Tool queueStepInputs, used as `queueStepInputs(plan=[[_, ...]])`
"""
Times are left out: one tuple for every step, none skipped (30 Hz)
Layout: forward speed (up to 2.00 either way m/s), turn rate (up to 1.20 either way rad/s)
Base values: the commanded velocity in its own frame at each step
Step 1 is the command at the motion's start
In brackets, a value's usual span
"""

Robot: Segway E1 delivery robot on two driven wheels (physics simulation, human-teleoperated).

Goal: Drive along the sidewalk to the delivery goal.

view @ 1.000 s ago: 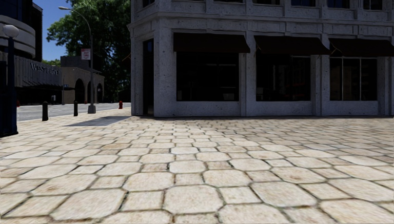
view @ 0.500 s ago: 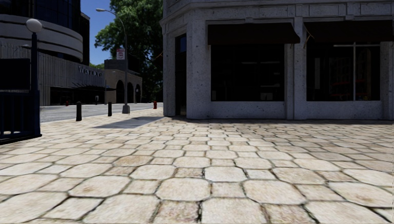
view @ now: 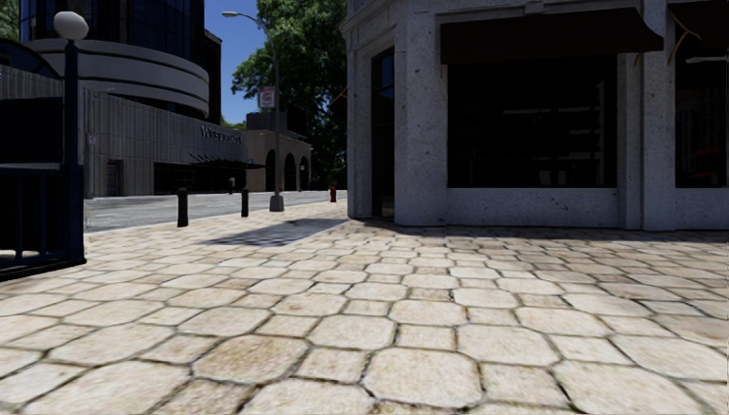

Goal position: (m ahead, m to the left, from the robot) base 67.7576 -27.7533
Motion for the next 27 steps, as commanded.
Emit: queueStepInputs(plan=[[2.0, 0.0], [2.0, 0.0], [2.0, 0.0], [2.0, 0.0], [2.0, 0.0], [2.0, 0.0], [2.0, 0.0], [2.0, 0.0], [2.0, 0.0], [2.0, 0.0], [2.0, 0.0], [2.0, 0.0], [2.0, 0.0], [2.0, 0.0], [2.0, 0.0], [2.0, 0.0], [2.0, 0.0], [2.0, 0.0], [2.0, 0.0], [2.0, 0.0], [2.0, 0.0], [2.0, 0.05], [2.0, 0.05], [2.0, 0.27], [2.0, 0.44], [2.0, 0.49], [2.0, 0.49]])
